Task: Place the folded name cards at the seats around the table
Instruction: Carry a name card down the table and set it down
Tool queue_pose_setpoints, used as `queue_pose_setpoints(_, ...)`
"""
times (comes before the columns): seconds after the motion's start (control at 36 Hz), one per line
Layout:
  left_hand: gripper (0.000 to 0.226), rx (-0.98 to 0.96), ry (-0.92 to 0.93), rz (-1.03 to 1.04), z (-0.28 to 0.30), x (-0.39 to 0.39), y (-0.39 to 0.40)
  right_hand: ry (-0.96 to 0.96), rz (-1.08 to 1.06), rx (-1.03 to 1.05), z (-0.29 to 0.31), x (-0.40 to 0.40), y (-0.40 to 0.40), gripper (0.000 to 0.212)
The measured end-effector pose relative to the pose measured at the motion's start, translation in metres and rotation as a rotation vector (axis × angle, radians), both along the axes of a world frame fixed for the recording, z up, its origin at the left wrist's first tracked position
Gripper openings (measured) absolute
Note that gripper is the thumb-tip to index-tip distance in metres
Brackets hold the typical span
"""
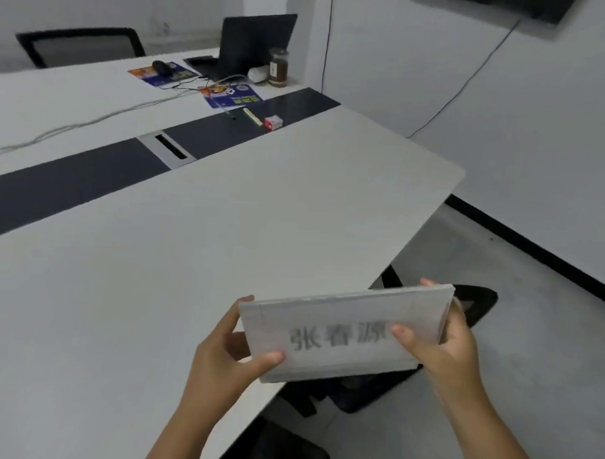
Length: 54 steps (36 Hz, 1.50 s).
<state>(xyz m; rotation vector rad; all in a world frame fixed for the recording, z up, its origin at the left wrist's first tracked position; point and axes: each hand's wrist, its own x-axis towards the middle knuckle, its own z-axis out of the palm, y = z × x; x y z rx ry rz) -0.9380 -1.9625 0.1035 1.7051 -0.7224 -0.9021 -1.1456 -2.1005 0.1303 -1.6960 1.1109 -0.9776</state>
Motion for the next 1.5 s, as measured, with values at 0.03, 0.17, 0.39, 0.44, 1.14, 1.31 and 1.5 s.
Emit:
queue_pose_setpoints(0.03, 0.068, 0.006, -0.003, 0.043, -0.004, 0.009, -0.003, -0.009, 0.043, 0.021, -0.005, 0.014, -0.011, 0.063)
queue_pose_setpoints(0.17, 0.071, 0.055, 0.003, 0.229, -0.022, 0.044, -0.019, -0.029, 0.232, 0.105, -0.038, 0.08, -0.06, 0.061)
queue_pose_setpoints(0.39, 0.077, 0.162, 0.001, 0.464, -0.046, 0.086, -0.062, -0.03, 0.488, 0.276, -0.083, 0.175, -0.138, 0.056)
queue_pose_setpoints(0.44, 0.079, 0.191, -0.011, 0.504, -0.05, 0.095, -0.075, -0.031, 0.528, 0.303, -0.088, 0.194, -0.154, 0.058)
queue_pose_setpoints(1.14, 0.05, 0.112, -0.207, 0.644, -0.043, 0.107, -0.143, 0.169, 0.688, 0.023, -0.056, 0.245, -0.233, 0.079)
queue_pose_setpoints(1.31, 0.051, -0.127, -0.178, 0.835, -0.024, 0.09, -0.124, 0.093, 0.796, -0.366, -0.018, 0.254, -0.198, 0.08)
queue_pose_setpoints(1.5, 0.068, -0.314, -0.148, 1.081, -0.022, 0.101, -0.052, 0.108, 0.932, -0.188, -0.005, 0.285, -0.107, 0.082)
